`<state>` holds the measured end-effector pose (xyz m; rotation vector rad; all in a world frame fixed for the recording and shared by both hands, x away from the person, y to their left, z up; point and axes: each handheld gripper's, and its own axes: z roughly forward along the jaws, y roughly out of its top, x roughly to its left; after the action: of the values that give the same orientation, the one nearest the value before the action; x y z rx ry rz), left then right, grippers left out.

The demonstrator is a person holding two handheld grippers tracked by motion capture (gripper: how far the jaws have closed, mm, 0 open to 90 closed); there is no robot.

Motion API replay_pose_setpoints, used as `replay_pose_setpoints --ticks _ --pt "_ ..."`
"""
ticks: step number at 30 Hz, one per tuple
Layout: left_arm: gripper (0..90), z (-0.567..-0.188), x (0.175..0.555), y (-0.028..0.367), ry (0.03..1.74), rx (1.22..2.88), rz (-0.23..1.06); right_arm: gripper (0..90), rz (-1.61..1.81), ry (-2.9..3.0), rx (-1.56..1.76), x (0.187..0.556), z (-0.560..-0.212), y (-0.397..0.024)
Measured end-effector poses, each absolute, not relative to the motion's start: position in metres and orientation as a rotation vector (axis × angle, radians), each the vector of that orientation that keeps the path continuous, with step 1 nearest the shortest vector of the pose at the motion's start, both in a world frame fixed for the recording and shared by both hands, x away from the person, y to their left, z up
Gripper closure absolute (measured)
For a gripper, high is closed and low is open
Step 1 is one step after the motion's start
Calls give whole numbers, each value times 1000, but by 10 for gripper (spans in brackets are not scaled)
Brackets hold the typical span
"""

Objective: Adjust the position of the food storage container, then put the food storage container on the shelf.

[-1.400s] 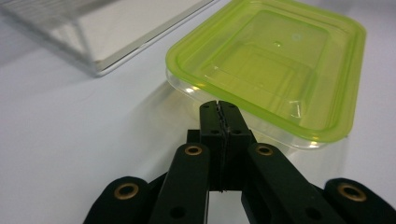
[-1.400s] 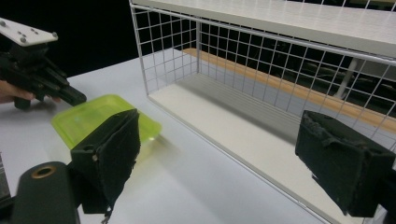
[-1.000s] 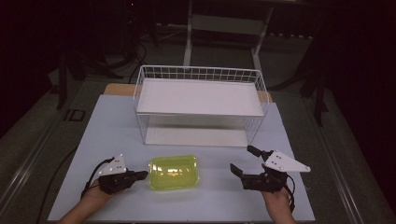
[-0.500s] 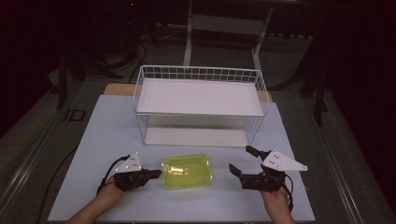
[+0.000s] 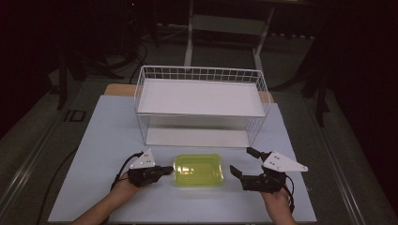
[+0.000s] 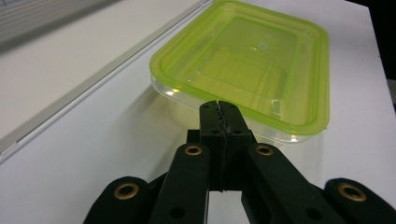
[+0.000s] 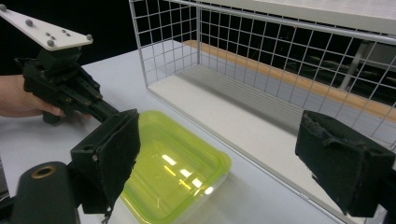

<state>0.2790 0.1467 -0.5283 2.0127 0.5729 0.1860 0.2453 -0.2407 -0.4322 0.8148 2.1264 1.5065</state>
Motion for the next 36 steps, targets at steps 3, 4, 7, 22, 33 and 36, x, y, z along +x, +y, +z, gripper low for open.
replay_pose_setpoints --ticks 3,4,7,22,33,36 --pt "899 -529 282 144 583 2000 186 140 1503 2127 815 246 -433 -241" --pt "899 -529 283 143 584 1995 193 140 1502 2128 815 246 -433 -241" --pt "898 -527 285 144 580 1988 205 140 1499 2127 817 245 -433 -241" --pt "19 -492 275 147 649 1942 131 120 1492 2130 808 242 -437 -241" --pt "20 -473 264 138 672 1955 226 148 1414 2018 865 243 -435 -243" --pt "20 -473 268 133 704 1952 207 176 1428 2102 862 248 -434 -241"
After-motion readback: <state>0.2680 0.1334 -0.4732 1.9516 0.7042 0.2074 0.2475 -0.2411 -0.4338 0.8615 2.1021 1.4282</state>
